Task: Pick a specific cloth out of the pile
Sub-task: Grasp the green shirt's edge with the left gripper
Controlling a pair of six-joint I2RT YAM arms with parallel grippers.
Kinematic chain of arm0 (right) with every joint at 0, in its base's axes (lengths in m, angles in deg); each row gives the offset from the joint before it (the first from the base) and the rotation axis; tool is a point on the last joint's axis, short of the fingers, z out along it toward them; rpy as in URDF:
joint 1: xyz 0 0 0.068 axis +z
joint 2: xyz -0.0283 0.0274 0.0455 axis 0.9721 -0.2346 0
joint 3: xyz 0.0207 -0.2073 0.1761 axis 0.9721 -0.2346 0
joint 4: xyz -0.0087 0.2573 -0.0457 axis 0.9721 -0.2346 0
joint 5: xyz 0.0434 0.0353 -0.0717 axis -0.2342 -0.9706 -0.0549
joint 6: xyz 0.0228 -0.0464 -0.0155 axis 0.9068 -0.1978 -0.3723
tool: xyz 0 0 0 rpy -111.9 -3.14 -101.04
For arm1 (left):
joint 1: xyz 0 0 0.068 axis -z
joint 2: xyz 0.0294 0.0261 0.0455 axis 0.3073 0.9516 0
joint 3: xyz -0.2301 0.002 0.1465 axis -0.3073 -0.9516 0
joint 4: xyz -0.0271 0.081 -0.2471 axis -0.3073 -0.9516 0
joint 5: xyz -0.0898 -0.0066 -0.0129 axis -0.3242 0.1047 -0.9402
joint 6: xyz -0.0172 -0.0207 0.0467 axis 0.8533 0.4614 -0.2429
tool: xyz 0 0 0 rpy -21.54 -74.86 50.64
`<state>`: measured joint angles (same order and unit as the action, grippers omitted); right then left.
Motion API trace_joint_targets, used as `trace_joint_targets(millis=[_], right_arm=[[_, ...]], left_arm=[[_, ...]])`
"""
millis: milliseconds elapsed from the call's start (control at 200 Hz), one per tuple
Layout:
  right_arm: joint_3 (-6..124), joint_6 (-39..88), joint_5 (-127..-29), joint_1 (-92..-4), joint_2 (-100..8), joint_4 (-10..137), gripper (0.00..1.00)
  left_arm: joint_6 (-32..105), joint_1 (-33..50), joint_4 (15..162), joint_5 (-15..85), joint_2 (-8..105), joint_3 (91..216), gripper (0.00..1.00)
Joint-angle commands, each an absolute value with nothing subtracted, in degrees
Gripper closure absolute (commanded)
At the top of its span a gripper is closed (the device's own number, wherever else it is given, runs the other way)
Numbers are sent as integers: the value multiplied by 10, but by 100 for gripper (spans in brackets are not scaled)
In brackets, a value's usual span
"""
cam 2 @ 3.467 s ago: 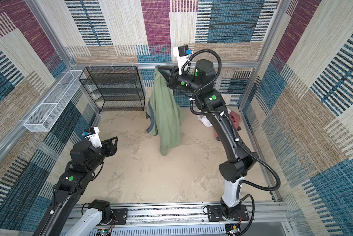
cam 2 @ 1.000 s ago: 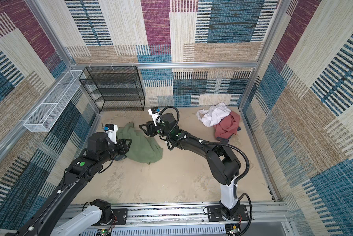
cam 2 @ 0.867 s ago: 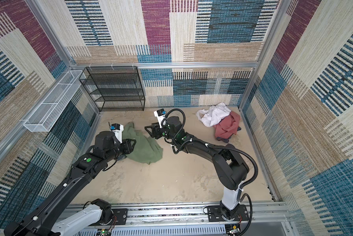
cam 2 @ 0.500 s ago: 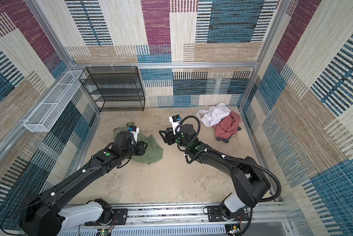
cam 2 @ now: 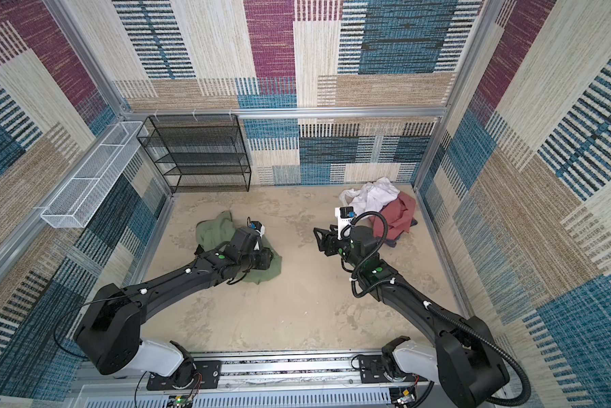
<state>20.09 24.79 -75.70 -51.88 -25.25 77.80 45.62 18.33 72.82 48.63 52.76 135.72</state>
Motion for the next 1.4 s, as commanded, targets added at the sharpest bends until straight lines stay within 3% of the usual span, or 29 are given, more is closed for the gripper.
trace_joint_targets(millis=[0,977,1067,1242,1397], right_arm=[[197,257,-783,-529,-242,774,33],[158,287,-801,-544,-228,790,33],[157,287,-801,-546,-228,790,33],[155,284,-799,-549,-224,791,33],[149,287,-799,-551,-218,789,33]], left_arm=[[459,187,741,480,549,1368,56],[432,224,690,566,719,1453,59],[435,226,675,572,729,1461,66],[443,229,671,588,725,1456,100],[448,231,665,567,691,1454,100]])
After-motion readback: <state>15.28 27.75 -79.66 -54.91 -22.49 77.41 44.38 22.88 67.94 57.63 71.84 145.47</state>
